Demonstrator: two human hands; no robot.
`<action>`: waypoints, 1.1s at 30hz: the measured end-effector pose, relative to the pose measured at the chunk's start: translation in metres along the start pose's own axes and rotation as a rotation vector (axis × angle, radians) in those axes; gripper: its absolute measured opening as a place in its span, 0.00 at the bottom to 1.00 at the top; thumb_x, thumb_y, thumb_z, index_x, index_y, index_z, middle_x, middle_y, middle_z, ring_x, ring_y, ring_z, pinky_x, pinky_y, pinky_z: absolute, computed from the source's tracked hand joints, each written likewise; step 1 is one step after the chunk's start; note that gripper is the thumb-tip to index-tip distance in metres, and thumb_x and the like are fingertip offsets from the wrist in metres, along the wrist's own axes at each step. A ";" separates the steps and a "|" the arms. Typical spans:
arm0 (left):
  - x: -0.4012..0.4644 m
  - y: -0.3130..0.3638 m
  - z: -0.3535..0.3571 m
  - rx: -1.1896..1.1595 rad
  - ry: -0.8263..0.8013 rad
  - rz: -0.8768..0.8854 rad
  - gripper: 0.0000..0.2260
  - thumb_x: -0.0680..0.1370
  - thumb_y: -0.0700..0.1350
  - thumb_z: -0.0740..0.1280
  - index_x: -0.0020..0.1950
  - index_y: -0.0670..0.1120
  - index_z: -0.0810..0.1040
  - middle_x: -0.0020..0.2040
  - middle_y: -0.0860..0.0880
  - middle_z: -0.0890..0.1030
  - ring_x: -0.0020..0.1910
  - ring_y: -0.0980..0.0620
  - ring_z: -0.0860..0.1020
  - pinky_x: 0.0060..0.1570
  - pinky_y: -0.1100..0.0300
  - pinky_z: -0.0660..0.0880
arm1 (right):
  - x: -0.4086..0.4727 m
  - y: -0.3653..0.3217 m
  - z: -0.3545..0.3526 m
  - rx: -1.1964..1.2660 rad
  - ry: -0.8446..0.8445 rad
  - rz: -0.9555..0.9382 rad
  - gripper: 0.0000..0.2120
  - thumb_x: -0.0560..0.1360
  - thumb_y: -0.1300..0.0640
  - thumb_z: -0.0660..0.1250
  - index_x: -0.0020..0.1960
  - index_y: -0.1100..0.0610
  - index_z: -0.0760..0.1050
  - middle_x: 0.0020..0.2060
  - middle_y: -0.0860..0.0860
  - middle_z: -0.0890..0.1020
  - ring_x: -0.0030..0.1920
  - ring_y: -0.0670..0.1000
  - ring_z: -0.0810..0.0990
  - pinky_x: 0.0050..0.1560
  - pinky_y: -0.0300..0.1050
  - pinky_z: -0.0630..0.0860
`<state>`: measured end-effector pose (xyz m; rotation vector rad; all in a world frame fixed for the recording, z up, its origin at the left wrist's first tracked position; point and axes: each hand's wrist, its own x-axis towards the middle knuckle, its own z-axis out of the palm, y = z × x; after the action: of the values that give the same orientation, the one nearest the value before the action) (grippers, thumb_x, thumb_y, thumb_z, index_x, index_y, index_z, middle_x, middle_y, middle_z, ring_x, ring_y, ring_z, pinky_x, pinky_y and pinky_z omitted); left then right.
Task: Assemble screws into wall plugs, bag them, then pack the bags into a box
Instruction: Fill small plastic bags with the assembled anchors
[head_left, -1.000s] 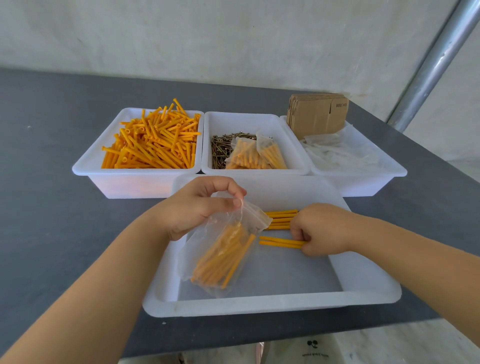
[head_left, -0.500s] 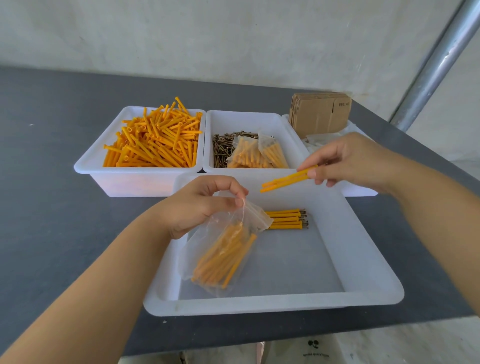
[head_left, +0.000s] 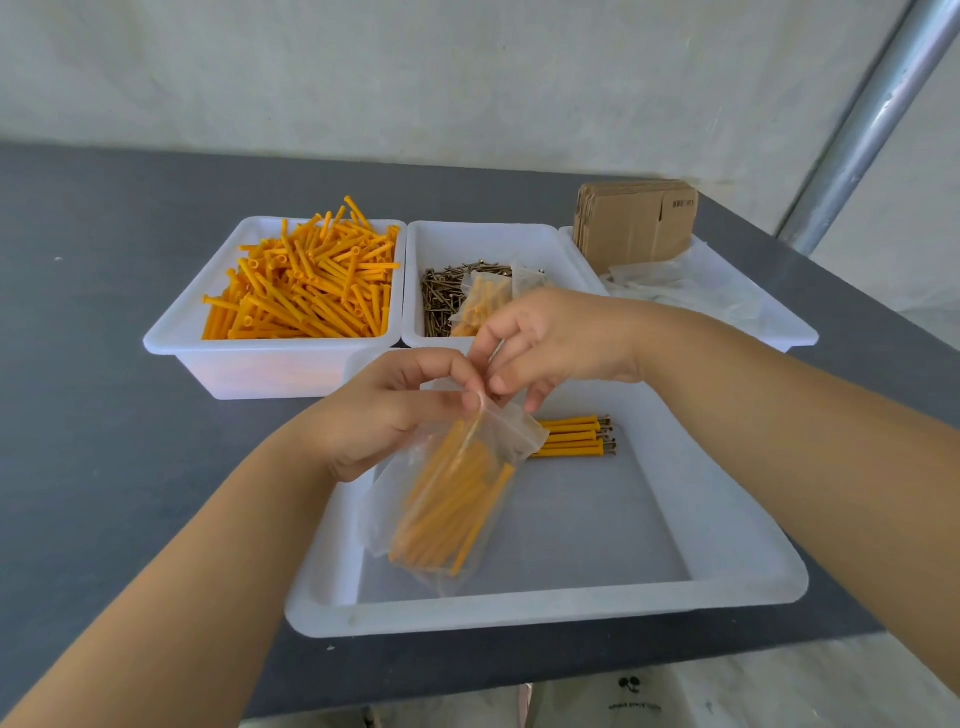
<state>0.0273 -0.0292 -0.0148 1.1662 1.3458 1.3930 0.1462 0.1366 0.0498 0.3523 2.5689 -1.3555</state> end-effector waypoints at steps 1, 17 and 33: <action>0.001 -0.001 0.000 0.000 -0.004 -0.003 0.01 0.73 0.40 0.69 0.43 0.43 0.80 0.42 0.45 0.78 0.38 0.51 0.75 0.38 0.63 0.72 | -0.003 0.002 -0.002 0.053 -0.020 0.003 0.10 0.77 0.68 0.67 0.56 0.57 0.80 0.46 0.53 0.87 0.49 0.48 0.85 0.45 0.42 0.81; 0.005 -0.006 -0.005 -0.031 0.076 -0.045 0.01 0.71 0.43 0.70 0.41 0.47 0.81 0.60 0.47 0.81 0.57 0.54 0.79 0.56 0.57 0.71 | -0.022 0.051 -0.009 -0.311 0.356 0.036 0.08 0.75 0.66 0.68 0.49 0.56 0.84 0.42 0.49 0.86 0.43 0.46 0.85 0.40 0.39 0.79; 0.004 -0.004 -0.004 -0.013 0.074 -0.061 0.01 0.70 0.43 0.70 0.41 0.47 0.81 0.60 0.47 0.82 0.61 0.53 0.78 0.58 0.56 0.70 | -0.023 0.090 0.019 -0.938 0.070 0.323 0.14 0.70 0.48 0.75 0.51 0.52 0.78 0.46 0.49 0.81 0.47 0.51 0.78 0.41 0.43 0.72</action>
<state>0.0225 -0.0257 -0.0184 1.0657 1.4105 1.4114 0.1970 0.1680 -0.0243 0.5824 2.6956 0.0239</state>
